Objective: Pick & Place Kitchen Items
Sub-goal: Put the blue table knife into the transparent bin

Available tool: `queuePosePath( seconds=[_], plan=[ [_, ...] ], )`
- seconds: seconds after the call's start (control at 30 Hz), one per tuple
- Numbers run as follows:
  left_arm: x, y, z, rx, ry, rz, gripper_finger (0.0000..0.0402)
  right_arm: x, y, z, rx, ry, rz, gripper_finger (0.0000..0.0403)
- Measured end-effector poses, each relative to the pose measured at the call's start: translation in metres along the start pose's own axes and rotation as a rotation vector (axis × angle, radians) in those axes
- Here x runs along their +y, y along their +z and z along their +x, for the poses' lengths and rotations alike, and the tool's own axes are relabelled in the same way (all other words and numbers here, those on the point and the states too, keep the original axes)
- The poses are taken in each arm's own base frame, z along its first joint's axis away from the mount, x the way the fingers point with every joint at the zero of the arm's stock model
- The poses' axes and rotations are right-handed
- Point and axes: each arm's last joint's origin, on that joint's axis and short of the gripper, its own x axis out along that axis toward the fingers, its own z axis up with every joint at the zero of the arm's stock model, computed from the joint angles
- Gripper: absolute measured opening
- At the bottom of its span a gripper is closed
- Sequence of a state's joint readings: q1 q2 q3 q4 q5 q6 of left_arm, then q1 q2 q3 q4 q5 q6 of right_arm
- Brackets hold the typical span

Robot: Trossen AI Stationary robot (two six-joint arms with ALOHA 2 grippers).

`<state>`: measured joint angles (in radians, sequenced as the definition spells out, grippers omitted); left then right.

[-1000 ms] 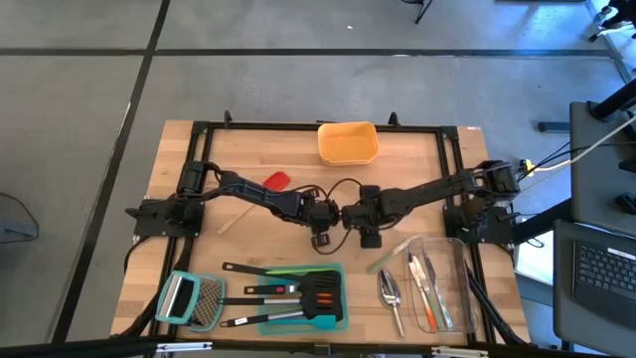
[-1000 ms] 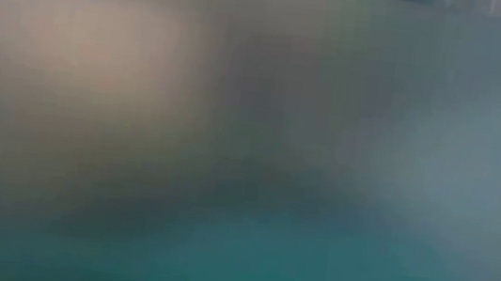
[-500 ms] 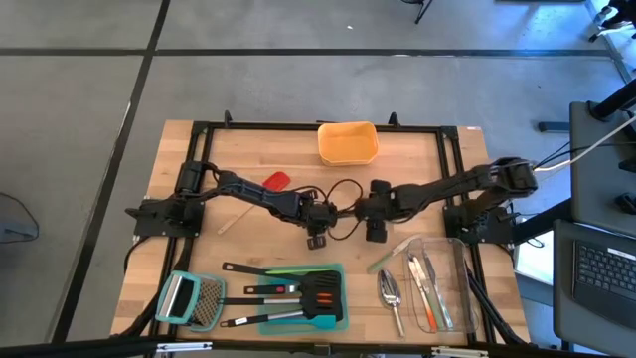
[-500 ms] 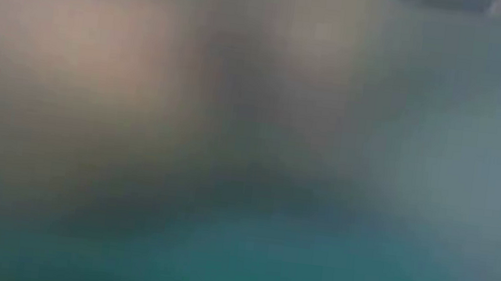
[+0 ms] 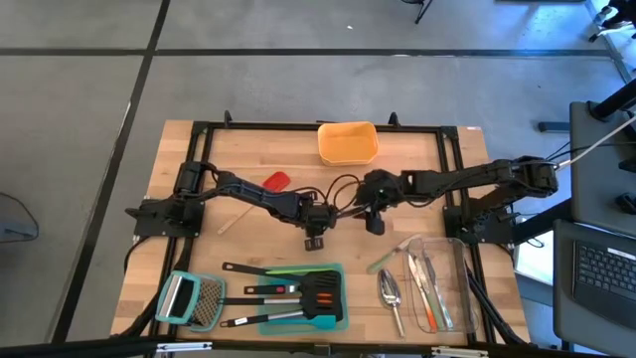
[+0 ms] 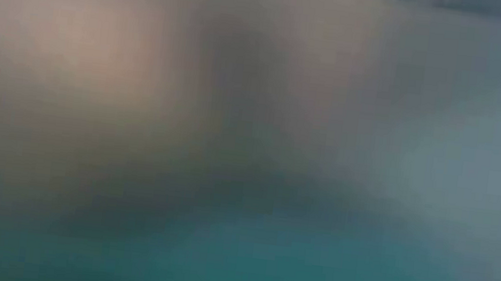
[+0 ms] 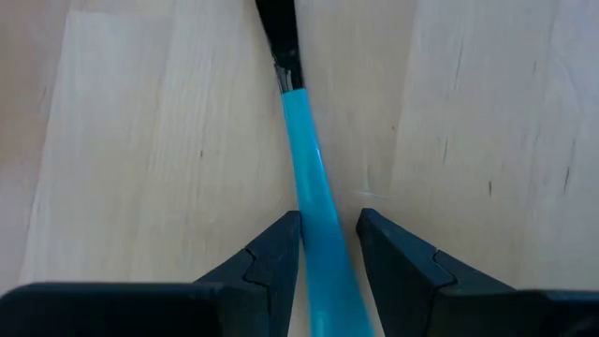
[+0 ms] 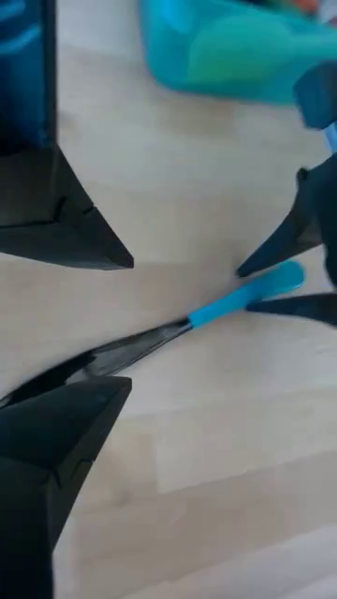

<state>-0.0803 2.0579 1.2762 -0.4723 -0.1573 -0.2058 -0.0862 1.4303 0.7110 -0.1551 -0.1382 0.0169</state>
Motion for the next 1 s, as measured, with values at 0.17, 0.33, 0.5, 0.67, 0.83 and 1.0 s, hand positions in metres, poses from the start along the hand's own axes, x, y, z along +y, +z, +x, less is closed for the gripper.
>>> queuePosePath(
  seconds=[0.17, 0.33, 0.5, 0.67, 0.83, 1.0],
  plan=[
    [-0.001, -0.001, -0.001, 0.004, 0.000, 0.007, 0.0115, -0.013, -0.010, 0.003, -0.046, -0.008, 0.025, 0.0199],
    [-0.005, -0.003, -0.001, 0.015, 0.001, 0.027, 0.0115, -0.023, -0.023, 0.007, -0.101, -0.003, 0.054, 0.0199],
    [-0.010, -0.005, -0.003, 0.022, 0.009, 0.051, 0.0115, -0.027, -0.034, 0.008, -0.245, 0.079, 0.072, 0.0199],
    [-0.014, -0.008, -0.009, 0.042, -0.002, 0.098, 0.0101, -0.030, -0.036, 0.007, -0.341, 0.090, 0.061, 0.0199],
    [-0.013, -0.014, -0.018, 0.103, -0.043, 0.166, 0.0091, -0.034, -0.036, 0.006, -0.347, 0.076, 0.064, 0.0199],
    [-0.008, -0.016, -0.028, 0.129, -0.067, 0.212, 0.0091, -0.033, -0.044, 0.009, -0.262, 0.043, 0.033, 0.0199]
  ],
)
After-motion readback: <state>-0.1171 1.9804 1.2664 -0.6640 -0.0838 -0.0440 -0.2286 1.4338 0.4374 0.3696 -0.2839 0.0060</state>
